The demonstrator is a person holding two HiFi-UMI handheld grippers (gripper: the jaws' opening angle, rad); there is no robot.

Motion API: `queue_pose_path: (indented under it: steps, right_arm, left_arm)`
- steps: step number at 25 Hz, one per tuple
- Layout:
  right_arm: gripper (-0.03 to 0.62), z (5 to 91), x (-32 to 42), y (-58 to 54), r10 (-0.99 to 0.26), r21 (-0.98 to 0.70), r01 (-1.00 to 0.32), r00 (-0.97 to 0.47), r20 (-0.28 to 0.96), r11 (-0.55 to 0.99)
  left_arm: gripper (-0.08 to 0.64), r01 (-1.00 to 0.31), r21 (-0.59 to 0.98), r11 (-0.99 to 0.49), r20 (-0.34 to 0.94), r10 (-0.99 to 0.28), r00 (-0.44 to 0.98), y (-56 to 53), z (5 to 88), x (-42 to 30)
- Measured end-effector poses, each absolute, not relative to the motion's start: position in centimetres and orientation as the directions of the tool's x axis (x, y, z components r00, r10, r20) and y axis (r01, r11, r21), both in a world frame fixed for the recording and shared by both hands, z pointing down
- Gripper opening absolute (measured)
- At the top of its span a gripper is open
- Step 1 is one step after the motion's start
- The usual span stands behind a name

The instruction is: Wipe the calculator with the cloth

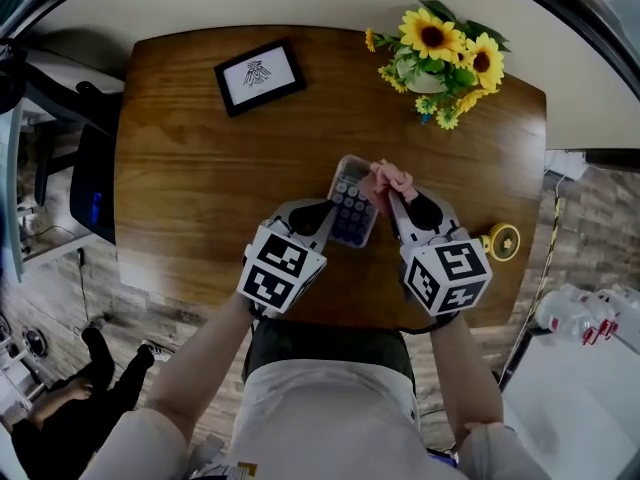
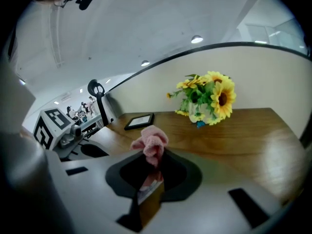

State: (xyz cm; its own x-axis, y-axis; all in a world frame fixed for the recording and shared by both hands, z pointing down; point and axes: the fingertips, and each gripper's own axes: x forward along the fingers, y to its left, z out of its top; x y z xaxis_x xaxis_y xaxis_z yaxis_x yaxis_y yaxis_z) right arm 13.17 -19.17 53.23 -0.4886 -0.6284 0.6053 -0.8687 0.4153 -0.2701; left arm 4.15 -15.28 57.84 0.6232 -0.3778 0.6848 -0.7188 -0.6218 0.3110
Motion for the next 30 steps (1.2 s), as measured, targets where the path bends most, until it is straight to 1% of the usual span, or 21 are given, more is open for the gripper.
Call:
queue_pose_path:
  steps: [3,8,11,17,21,25,28,30]
  right_arm:
    - [0.058,54.3,13.0,-18.8,-0.626,-0.284,-0.874,-0.482,0.613,0.395]
    - [0.058,56.8,13.1,-17.9,-0.615,-0.274,-0.895,-0.443,0.652,0.353]
    - [0.057,58.1,13.1,-17.0,-0.621,-0.3,-0.902,-0.431,0.655,0.309]
    - [0.051,58.4,12.6,-14.9,-0.639,-0.326,-0.901,-0.433,0.635,0.287]
    - [0.049,58.3,11.6,-12.9,-0.624,-0.323,-0.887,-0.462,0.63,0.33]
    - [0.048,58.3,10.7,-10.9,-0.568,-0.306,-0.856,-0.507,0.648,0.416]
    - [0.046,58.4,9.9,-9.2,-0.486,-0.285,-0.809,-0.549,0.68,0.515]
    - [0.046,58.7,9.3,-7.7,-0.386,-0.287,-0.75,-0.581,0.717,0.596]
  left_arm:
    - [0.003,-0.735,0.3,-0.608,0.702,-0.381,0.602,-14.9,59.1,4.1]
    - [0.003,-0.746,0.367,-0.555,0.669,-0.399,0.626,-15.0,59.1,4.1]
    - [0.003,-0.763,0.395,-0.512,0.658,-0.421,0.624,-15.1,59.1,4.0]
    - [0.003,-0.785,0.361,-0.502,0.661,-0.456,0.596,-15.1,59.1,3.9]
    - [0.003,-0.789,0.358,-0.499,0.646,-0.478,0.595,-15.0,59.1,3.9]
    - [0.003,-0.793,0.354,-0.496,0.648,-0.482,0.59,-15.0,59.0,3.9]
    - [0.003,-0.795,0.352,-0.494,0.646,-0.486,0.589,-15.0,59.1,3.8]
    - [0.003,-0.796,0.352,-0.493,0.648,-0.485,0.587,-15.0,59.1,3.8]
